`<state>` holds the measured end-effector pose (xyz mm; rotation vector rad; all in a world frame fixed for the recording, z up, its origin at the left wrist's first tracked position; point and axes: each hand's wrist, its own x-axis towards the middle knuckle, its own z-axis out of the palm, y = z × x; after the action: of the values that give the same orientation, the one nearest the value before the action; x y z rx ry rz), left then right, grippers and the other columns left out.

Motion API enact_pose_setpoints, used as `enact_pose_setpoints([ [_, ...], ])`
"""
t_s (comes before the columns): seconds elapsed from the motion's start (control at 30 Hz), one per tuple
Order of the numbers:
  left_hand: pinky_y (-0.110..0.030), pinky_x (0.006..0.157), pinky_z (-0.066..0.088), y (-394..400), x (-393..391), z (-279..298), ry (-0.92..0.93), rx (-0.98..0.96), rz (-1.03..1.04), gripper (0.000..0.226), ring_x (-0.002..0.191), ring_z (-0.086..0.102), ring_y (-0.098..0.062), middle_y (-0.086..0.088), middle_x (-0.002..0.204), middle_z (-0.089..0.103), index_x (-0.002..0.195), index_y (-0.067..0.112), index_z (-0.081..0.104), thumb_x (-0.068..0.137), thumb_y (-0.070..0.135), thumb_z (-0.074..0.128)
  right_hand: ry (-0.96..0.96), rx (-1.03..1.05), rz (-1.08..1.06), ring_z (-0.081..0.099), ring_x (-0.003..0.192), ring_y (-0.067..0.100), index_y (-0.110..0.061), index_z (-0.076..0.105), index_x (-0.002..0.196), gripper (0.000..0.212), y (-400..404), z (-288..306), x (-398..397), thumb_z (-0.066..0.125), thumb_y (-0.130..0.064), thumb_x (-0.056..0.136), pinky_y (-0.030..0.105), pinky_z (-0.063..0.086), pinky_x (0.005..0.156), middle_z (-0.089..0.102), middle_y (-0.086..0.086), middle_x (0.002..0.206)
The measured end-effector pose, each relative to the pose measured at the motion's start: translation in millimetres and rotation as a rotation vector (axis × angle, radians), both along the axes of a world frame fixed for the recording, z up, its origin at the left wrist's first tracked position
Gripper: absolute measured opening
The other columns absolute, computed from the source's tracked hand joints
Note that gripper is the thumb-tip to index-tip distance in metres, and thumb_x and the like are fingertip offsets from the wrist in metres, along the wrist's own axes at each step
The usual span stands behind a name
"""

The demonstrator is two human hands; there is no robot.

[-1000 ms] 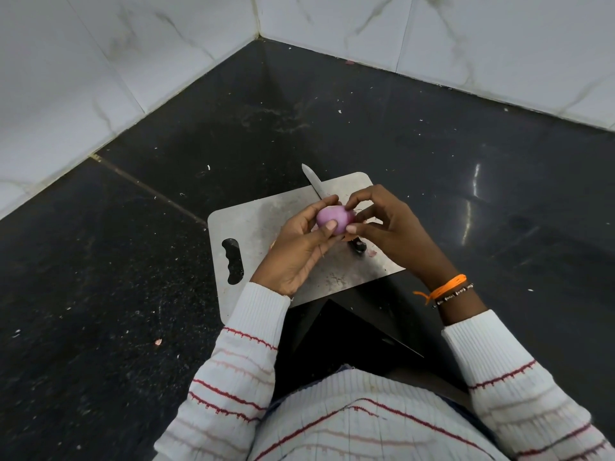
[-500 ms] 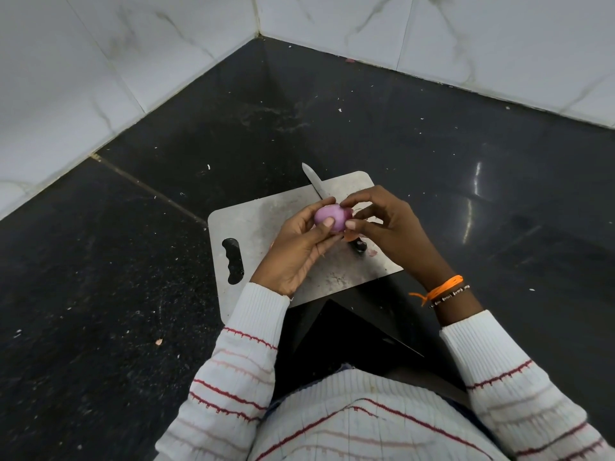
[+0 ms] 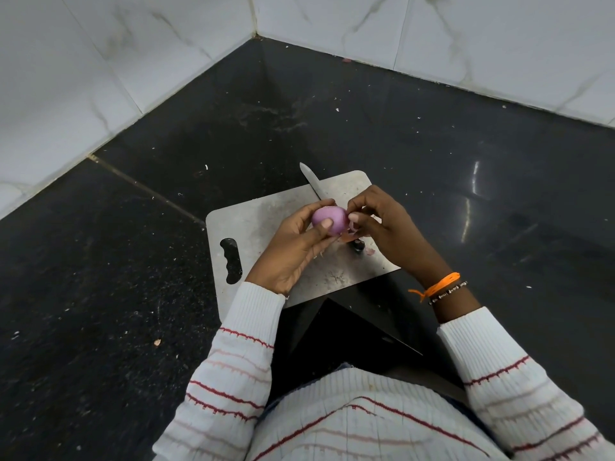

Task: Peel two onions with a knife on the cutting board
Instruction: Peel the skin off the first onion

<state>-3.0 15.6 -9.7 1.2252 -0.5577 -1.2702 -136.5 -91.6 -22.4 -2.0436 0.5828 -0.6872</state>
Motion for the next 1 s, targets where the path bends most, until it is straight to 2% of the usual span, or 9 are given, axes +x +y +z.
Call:
enact_pose_setpoints([
  [0.17, -0.027, 0.089, 0.054, -2.7, -1.8, 0.7, 0.116, -0.023, 0.068, 0.023, 0.103, 0.065, -0.023, -0.022, 0.126, 0.057, 0.117, 0.006, 0.054, 0.097, 0.011, 0.045, 0.041, -0.024, 0.031, 0.051, 0.078, 0.013, -0.011, 0.058, 0.084, 0.010, 2.0, -5.7, 0.7, 0.049, -0.014, 0.087, 0.028, 0.048, 0.070, 0.048, -0.007, 0.086],
  [0.27, -0.025, 0.087, 0.055, -3.0, -1.0, 0.9, 0.098, -0.025, 0.069, 0.024, 0.100, 0.066, -0.021, -0.021, 0.125, 0.057, 0.118, 0.006, 0.053, 0.097, 0.010, 0.045, -0.012, -0.005, -0.054, 0.054, 0.075, 0.007, -0.014, 0.058, 0.085, 0.008, 2.5, -5.3, 1.9, 0.055, -0.007, 0.087, 0.026, 0.049, 0.068, 0.051, -0.010, 0.087],
  [0.37, -0.024, 0.085, 0.056, -1.9, 0.3, 0.8, -0.009, -0.009, 0.030, 0.025, 0.107, 0.063, -0.022, -0.016, 0.129, 0.053, 0.115, 0.015, 0.057, 0.093, 0.005, 0.051, -0.099, 0.042, -0.139, 0.059, 0.074, 0.004, -0.017, 0.060, 0.092, 0.017, 4.1, 0.7, 3.4, 0.056, -0.001, 0.087, 0.020, 0.052, 0.065, 0.058, -0.013, 0.093],
  [0.43, -0.028, 0.089, 0.055, -1.2, -0.1, 1.5, -0.063, -0.001, 0.001, 0.028, 0.110, 0.062, -0.023, -0.013, 0.130, 0.053, 0.114, 0.018, 0.058, 0.091, 0.003, 0.053, -0.102, 0.022, -0.129, 0.061, 0.077, 0.004, -0.017, 0.063, 0.096, 0.021, 3.6, 2.4, 2.8, 0.057, 0.002, 0.087, 0.017, 0.052, 0.067, 0.059, -0.013, 0.094],
  [0.57, -0.045, 0.101, 0.047, -0.5, -1.7, 1.7, -0.112, 0.018, -0.028, 0.028, 0.117, 0.058, -0.028, -0.012, 0.131, 0.052, 0.113, 0.022, 0.060, 0.091, 0.004, 0.055, -0.097, 0.005, -0.090, 0.062, 0.079, 0.002, -0.015, 0.067, 0.093, 0.021, 0.5, 2.3, -1.2, 0.063, 0.002, 0.083, 0.012, 0.050, 0.070, 0.061, -0.009, 0.088],
  [0.77, -0.048, 0.101, 0.046, -1.2, 0.6, -0.6, -0.182, 0.017, -0.045, 0.027, 0.119, 0.057, -0.030, -0.011, 0.131, 0.053, 0.113, 0.024, 0.061, 0.092, 0.007, 0.057, -0.079, -0.024, -0.120, 0.058, 0.076, -0.002, -0.016, 0.065, 0.084, 0.016, 1.6, 4.3, -0.5, 0.063, 0.000, 0.083, 0.011, 0.048, 0.066, 0.057, -0.014, 0.081],
  [0.9, -0.041, 0.098, 0.050, -1.9, -1.9, -2.6, -0.153, 0.037, -0.015, 0.026, 0.114, 0.061, -0.027, -0.013, 0.131, 0.053, 0.116, 0.018, 0.058, 0.093, 0.007, 0.054, 0.019, -0.135, -0.079, 0.053, 0.075, 0.010, -0.009, 0.061, 0.086, 0.009, 0.6, -0.6, 1.4, 0.054, -0.004, 0.087, 0.028, 0.050, 0.066, 0.053, -0.006, 0.083],
  [0.93, -0.038, 0.097, 0.051, -2.4, -3.3, -3.0, -0.110, 0.040, 0.004, 0.026, 0.112, 0.062, -0.026, -0.015, 0.131, 0.053, 0.119, 0.014, 0.057, 0.094, 0.007, 0.052, 0.024, -0.153, -0.077, 0.052, 0.075, 0.012, -0.009, 0.060, 0.085, 0.009, 1.2, -1.3, 2.0, 0.051, -0.006, 0.086, 0.029, 0.049, 0.066, 0.052, -0.004, 0.084],
  [1.0, -0.033, 0.094, 0.052, -3.7, -4.8, -3.6, -0.037, 0.043, 0.057, 0.028, 0.109, 0.064, -0.025, -0.020, 0.129, 0.055, 0.123, 0.006, 0.053, 0.096, 0.012, 0.048, 0.019, -0.141, -0.067, 0.050, 0.074, 0.007, -0.015, 0.055, 0.083, 0.010, 4.0, -0.9, 3.0, 0.047, -0.009, 0.085, 0.021, 0.045, 0.066, 0.050, -0.006, 0.083],
])
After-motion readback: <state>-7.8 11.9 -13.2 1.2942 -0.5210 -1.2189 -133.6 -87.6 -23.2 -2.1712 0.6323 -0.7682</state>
